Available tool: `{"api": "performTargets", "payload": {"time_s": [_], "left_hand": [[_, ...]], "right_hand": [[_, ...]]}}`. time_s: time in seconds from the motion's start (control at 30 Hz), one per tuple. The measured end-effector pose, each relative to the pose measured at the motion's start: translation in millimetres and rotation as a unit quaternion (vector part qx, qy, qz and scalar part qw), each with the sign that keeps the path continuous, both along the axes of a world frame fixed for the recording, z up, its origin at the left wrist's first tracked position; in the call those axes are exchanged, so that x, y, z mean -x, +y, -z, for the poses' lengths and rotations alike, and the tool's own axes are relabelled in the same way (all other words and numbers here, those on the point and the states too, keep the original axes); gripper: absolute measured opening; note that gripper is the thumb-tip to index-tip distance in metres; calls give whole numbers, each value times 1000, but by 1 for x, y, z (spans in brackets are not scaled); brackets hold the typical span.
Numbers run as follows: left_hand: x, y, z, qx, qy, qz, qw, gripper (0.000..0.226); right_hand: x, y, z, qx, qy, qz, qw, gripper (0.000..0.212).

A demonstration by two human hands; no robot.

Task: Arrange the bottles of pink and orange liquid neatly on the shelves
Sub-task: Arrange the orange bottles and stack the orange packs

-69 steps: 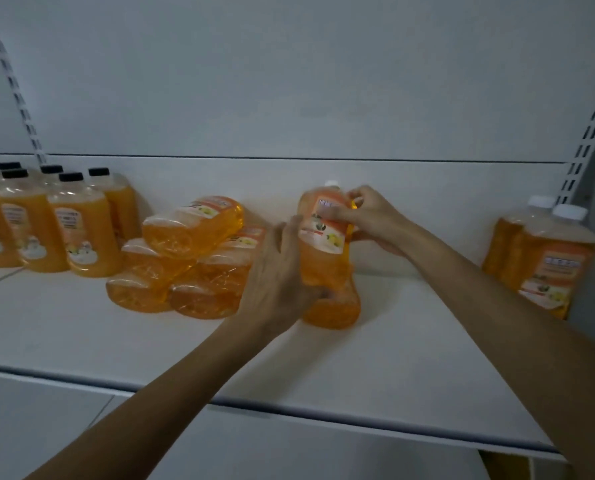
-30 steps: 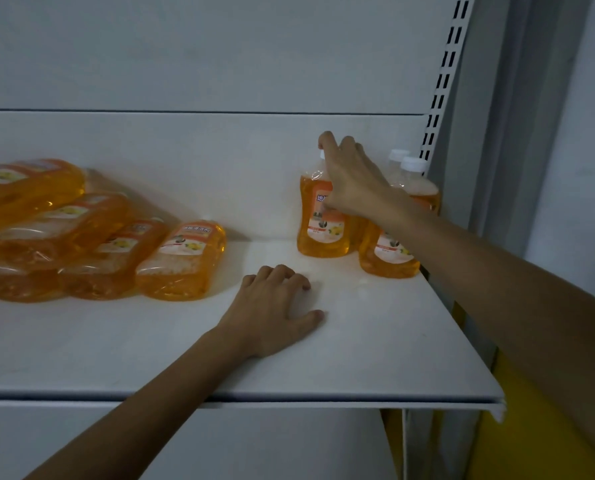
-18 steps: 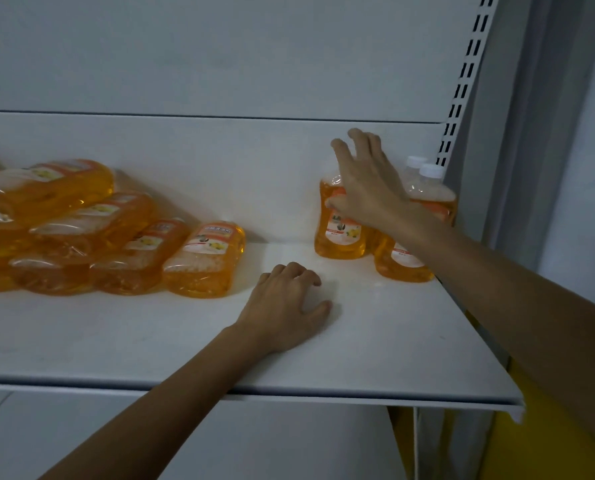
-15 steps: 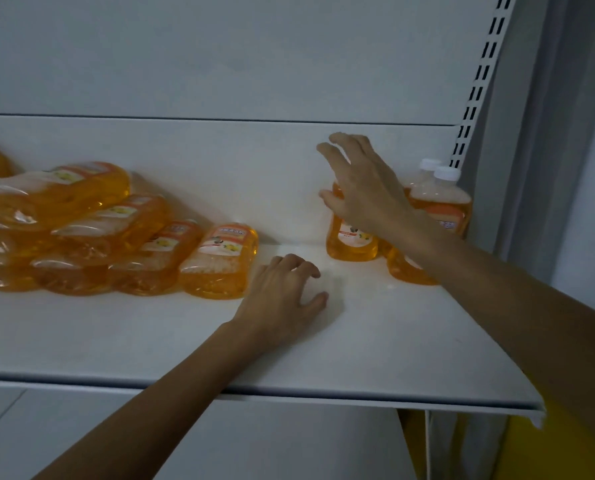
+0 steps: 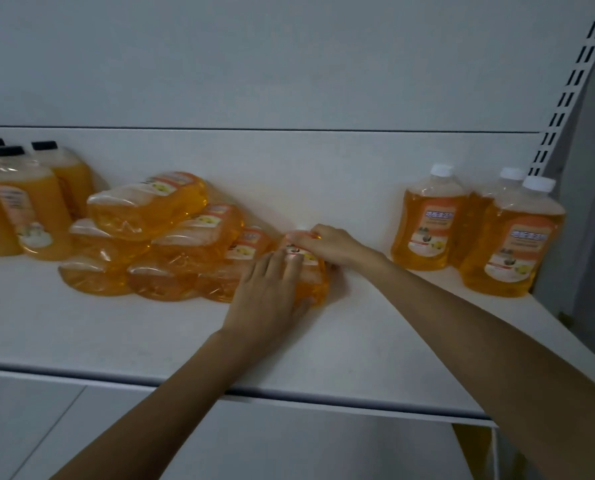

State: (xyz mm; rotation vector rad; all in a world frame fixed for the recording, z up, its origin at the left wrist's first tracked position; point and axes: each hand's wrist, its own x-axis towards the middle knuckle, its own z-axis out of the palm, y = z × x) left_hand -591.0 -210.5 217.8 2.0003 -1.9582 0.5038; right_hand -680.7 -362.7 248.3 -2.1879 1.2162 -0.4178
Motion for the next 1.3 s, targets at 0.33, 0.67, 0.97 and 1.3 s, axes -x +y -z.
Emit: {"api": "performTargets", "payload": {"time_s": [0.33,0.67,0.97,1.3], "left_hand": [[-6,-1,8,111,136,69,982,102],[27,-15,2,26,476,221,851,112],[100,-28,2,-29,457,290,840,113],[129,-28,9,-110,181,136,968,61]], "right_hand": [[15,24,-22,27,-162,47,985,51],[78,71,-51,202,-178,1,963,91],[162,79,-57,222,-131,-1,966,81],[201,53,-48,296,-55,36,953,90]]}}
